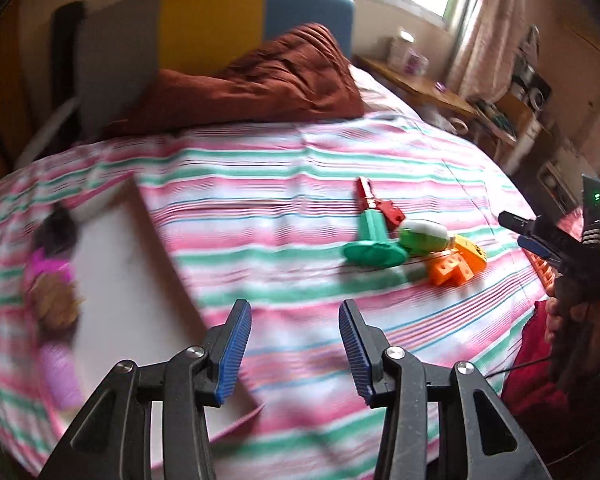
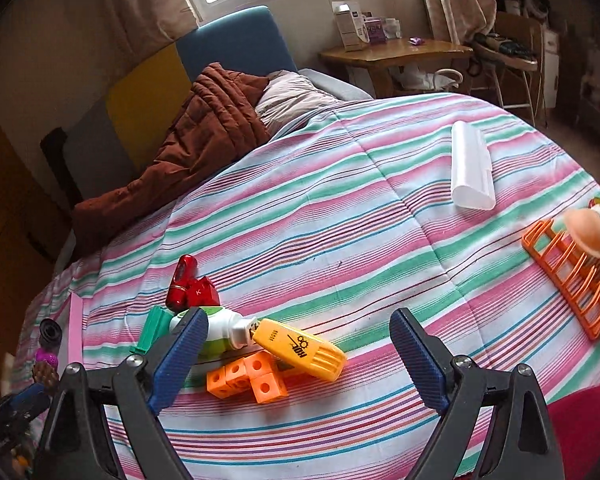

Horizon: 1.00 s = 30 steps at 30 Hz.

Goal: Organize rigid objects
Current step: 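Move both tools back from the tray to the toy pile, then close the left tool on the green suction cup and lift it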

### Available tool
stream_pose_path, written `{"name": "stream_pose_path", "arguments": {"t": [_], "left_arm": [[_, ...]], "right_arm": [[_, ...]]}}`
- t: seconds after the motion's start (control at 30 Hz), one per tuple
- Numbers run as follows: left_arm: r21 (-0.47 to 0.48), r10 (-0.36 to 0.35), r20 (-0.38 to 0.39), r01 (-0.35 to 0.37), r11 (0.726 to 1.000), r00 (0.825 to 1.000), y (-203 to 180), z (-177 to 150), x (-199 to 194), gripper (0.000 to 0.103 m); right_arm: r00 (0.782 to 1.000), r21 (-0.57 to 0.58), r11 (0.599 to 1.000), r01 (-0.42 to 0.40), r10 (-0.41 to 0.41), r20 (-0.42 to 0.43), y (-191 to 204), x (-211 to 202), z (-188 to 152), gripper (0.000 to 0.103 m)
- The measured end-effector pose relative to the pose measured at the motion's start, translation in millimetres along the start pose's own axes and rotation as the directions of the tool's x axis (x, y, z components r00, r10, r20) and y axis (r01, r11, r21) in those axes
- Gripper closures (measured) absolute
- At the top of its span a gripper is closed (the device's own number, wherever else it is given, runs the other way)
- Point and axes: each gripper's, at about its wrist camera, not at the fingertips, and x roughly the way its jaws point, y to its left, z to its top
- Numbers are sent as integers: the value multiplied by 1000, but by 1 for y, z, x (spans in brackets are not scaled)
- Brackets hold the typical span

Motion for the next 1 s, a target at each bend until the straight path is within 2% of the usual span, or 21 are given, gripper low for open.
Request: {"name": "stream_pose_path", "arguments": {"t": [0.07,0.3,0.5,0.67,0.7,0.73,0.8,1.0], "left_arm": [[12,-37,-38,37,999,999,-13,14,22,57],[61,-78,-143,88,994,987,-51,51,85,57],[78,-81,-195,98,992,977,-70,69,122,52],[109,-45,-231,72,991,972,-77,75,152,51],[103,-52,-241,78,992,969,-75,73,157,54],[98,-62,-250,89,991,966,-74,69,162,63],[135,-34,-207,63,989,978,-74,62,158,73],[114,-53,-197,76,991,979,-64,39,137,73]], "right_arm": [[1000,18,1000,-18,18,6,-1,-1,3,10],[1000,63,998,-25,24,13,-8,-4,7,10],[1000,62,998,-27,27,-4,-8,-2,7,10],[1000,70,997,-24,23,12,-10,-4,10,10],[1000,77,997,-23,22,15,-12,-4,10,10],[1000,84,996,-22,21,18,-14,-5,11,10],[1000,102,995,-17,15,14,-18,-4,11,10],[1000,107,994,-19,21,-16,-19,3,9,10]]}}
